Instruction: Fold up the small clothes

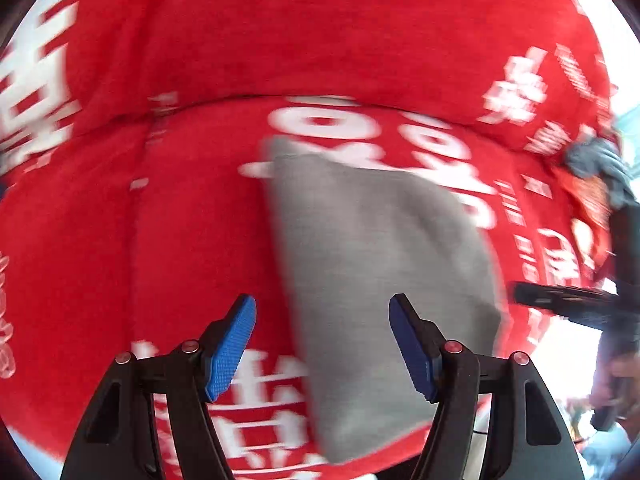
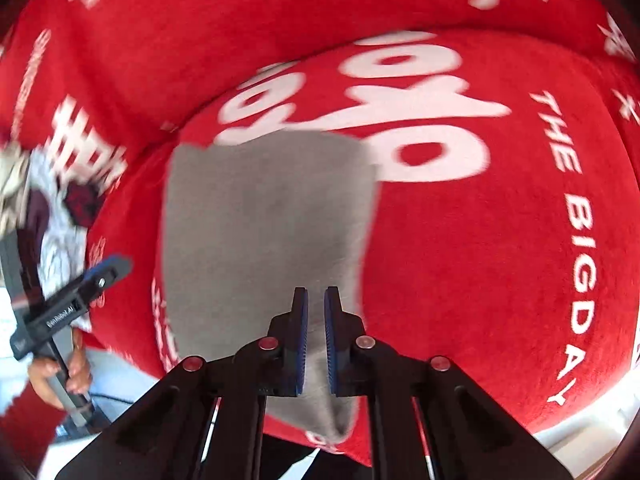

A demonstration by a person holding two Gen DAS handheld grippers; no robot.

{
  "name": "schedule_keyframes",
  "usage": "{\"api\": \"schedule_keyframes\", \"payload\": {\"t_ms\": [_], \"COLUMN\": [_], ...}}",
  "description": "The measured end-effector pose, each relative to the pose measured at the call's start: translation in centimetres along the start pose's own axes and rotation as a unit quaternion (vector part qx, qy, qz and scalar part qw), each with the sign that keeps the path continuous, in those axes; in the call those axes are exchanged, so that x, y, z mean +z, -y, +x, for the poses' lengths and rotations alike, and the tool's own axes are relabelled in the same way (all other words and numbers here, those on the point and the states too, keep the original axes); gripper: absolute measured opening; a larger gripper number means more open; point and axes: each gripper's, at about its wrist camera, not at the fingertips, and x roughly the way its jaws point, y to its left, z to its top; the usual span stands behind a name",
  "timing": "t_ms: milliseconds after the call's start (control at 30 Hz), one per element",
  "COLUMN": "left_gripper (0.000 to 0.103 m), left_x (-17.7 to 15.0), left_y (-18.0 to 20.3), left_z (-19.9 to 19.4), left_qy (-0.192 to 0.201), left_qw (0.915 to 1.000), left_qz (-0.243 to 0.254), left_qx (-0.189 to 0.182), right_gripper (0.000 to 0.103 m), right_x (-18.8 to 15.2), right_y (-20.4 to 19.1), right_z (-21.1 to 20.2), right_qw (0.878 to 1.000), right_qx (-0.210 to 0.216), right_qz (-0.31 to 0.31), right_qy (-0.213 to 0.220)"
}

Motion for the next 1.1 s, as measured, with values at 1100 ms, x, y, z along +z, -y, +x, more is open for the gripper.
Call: {"api": "schedule_keyframes", "payload": {"t_ms": [1100], "left_gripper": [0.07], "left_x": [-6.9], "left_y": [2.7], "left_z": [-0.7], "left_qy": [-0.11], "left_qw": [0.9878], "left_qz": [-0.016], "left_qx": [0.109], "right_gripper": [0.012], "right_x": [-6.4], "right_y": [2.3], "right_z": [-1.2], "right_qw": [0.993], "right_qx": [-0.07], "right_qz": [0.06], "right_qy": [-0.07]}}
